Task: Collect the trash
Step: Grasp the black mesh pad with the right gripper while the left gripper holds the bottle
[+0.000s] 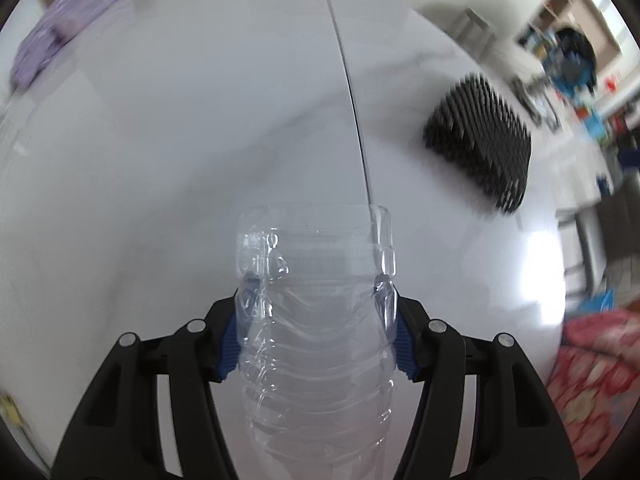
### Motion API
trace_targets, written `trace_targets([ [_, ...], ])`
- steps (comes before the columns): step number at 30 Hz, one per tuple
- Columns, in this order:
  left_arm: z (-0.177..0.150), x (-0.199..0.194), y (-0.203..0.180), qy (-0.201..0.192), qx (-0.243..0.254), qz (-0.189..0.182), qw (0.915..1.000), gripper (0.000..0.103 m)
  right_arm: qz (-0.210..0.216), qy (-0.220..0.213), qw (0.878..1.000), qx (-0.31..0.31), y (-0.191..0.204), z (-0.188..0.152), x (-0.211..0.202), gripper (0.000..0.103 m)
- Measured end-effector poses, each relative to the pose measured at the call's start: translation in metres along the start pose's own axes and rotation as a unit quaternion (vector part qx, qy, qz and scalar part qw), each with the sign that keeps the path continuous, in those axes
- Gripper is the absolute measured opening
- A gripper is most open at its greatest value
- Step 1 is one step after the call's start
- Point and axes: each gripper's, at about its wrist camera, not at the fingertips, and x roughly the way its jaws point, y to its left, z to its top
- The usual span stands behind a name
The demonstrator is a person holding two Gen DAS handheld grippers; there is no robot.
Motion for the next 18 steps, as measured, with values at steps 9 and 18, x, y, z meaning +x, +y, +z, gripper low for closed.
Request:
trace_targets([
  [9, -0.031, -0.067, -0.039, -0.085, -0.222, 0.024, 0.971, 0.058, 0.011, 0.011, 0.993, -0.117, 0.0, 0.017, 0.008, 0.1],
  [18, -0.06, -0.092, -0.11, -0.126, -0.423, 0.066, 0.8948, 0.058, 0.038, 0.039, 0.924, -0.378, -0.004, 0.05, 0.021, 0.1],
])
